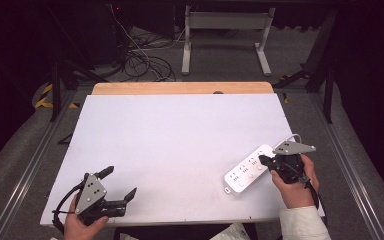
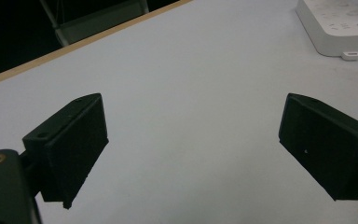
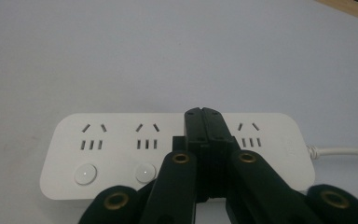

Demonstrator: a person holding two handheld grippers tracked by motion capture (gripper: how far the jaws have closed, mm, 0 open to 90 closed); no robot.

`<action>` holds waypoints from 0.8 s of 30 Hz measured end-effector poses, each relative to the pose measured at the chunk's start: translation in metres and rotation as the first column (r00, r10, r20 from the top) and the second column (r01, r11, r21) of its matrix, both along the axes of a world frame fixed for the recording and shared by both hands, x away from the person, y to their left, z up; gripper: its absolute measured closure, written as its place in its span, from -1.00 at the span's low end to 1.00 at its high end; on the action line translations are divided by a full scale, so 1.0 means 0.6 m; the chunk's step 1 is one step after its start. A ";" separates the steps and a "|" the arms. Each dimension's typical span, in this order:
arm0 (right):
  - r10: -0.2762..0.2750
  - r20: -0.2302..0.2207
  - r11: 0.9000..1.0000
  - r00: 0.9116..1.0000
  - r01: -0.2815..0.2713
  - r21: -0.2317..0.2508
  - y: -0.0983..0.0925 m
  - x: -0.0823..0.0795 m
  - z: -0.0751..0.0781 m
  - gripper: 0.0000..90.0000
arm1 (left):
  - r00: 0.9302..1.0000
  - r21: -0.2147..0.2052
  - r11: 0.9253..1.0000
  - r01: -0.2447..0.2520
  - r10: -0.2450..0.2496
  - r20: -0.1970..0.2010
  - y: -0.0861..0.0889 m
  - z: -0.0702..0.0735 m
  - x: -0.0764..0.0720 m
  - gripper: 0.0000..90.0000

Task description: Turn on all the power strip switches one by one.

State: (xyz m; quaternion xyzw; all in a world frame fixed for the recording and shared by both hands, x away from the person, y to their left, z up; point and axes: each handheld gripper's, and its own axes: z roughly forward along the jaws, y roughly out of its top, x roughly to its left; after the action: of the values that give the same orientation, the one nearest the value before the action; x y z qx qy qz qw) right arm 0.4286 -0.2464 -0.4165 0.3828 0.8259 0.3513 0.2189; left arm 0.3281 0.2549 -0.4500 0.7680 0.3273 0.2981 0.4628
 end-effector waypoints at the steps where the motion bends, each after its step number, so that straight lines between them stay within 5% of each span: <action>1: 0.001 0.002 1.000 1.000 -0.001 -0.004 0.001 0.000 0.000 1.00 | 1.000 0.002 1.000 -0.001 0.001 0.001 0.000 0.000 0.000 -0.81; 13: 0.029 0.051 0.999 0.998 -0.027 -0.044 0.009 0.007 -0.009 1.00 | 1.000 0.002 1.000 -0.003 0.003 0.001 0.000 0.000 0.000 -0.82; 24: -0.071 0.016 0.996 0.997 0.072 -0.053 -0.024 0.040 -0.021 1.00 | 1.000 0.005 1.000 -0.005 0.005 0.000 0.000 0.000 0.001 -0.82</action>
State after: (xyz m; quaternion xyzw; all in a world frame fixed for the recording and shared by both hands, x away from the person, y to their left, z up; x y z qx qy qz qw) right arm 0.4525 -0.2608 -0.4292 0.4036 0.8193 0.3237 0.2472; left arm 0.3285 0.2552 -0.4502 0.7683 0.3282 0.3002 0.4602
